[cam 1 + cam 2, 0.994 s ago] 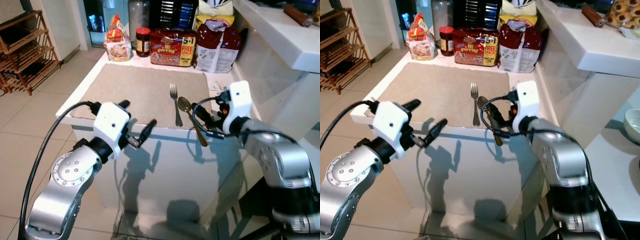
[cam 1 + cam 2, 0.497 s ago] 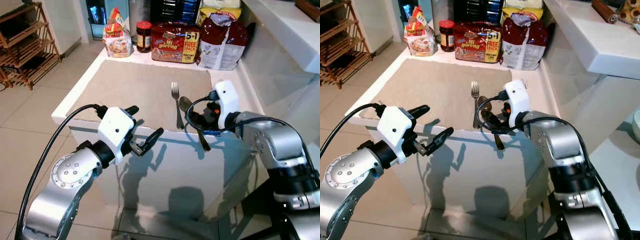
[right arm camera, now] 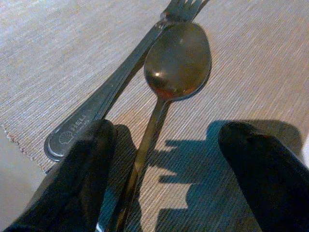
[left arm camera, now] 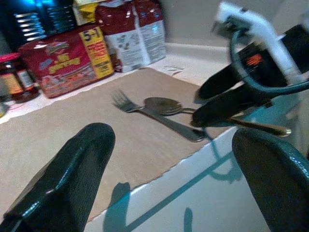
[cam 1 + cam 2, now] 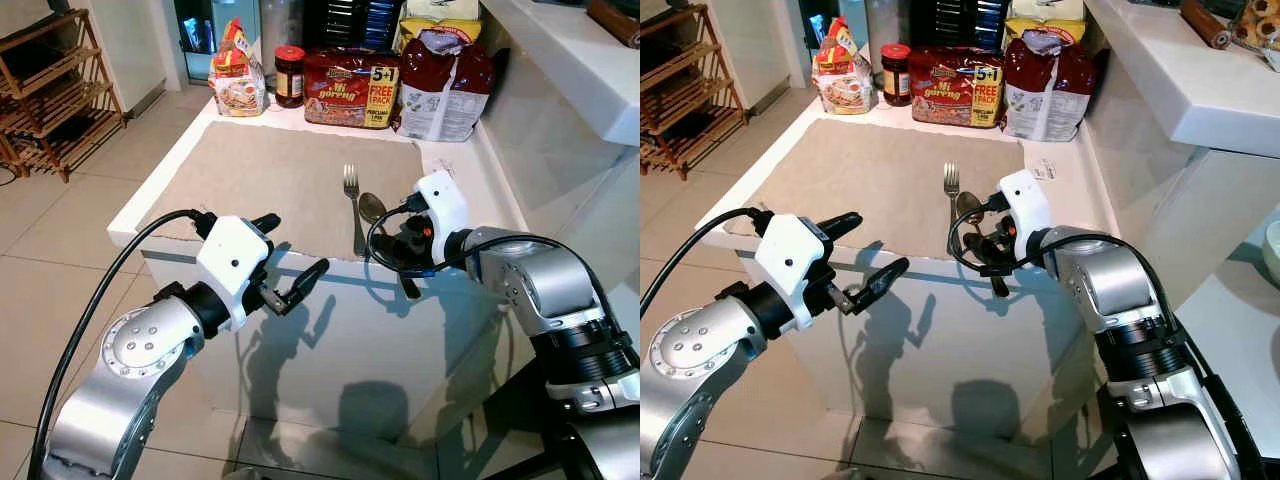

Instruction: Setting the table

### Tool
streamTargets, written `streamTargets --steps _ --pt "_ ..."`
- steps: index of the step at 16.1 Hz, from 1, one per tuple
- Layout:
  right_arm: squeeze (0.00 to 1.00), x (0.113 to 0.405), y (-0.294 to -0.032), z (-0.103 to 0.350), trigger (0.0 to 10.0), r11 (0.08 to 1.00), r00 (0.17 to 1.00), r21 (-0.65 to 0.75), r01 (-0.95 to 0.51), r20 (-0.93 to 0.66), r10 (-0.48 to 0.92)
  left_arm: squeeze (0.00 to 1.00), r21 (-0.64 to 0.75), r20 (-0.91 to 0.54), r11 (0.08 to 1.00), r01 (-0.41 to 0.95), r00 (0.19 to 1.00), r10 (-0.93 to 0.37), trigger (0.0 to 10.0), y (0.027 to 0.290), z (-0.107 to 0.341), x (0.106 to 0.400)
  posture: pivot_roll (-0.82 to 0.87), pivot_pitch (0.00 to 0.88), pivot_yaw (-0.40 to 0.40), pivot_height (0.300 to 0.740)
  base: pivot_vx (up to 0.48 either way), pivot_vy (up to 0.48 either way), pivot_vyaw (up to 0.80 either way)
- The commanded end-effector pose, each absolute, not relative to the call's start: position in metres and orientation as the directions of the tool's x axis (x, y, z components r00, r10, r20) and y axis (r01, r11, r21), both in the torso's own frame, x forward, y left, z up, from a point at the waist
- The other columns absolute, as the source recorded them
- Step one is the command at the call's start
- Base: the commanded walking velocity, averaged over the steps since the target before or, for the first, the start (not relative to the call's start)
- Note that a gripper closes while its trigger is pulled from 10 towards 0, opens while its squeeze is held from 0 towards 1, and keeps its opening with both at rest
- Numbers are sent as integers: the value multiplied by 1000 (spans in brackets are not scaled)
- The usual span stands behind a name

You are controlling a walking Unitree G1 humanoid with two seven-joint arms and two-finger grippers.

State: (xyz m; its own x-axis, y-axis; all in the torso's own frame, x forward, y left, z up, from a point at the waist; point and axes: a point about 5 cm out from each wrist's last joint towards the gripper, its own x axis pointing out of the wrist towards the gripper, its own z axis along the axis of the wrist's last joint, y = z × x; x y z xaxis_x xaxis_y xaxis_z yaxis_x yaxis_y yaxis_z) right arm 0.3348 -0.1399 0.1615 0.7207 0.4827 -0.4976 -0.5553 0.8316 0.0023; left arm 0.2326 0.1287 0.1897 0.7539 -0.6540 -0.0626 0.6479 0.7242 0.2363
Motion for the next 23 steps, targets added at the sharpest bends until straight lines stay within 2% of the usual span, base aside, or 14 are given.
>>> streamTargets --steps 1,10,23 --pt "0 336 -144 162 0 838 721 17 -545 -500 479 0 237 -67 702 672 732 -678 10000 125 191 228 31 0 -37 740 0 0 0" --pt "0 335 -144 156 0 833 704 43 -551 -512 492 0 184 -123 665 724 688 -715 10000 121 183 221 29 0 -36 740 0 0 0" --pt "0 340 -152 153 0 868 731 76 -491 -506 458 0 195 -117 667 719 692 -712 10000 116 182 221 35 0 -60 740 0 0 0"
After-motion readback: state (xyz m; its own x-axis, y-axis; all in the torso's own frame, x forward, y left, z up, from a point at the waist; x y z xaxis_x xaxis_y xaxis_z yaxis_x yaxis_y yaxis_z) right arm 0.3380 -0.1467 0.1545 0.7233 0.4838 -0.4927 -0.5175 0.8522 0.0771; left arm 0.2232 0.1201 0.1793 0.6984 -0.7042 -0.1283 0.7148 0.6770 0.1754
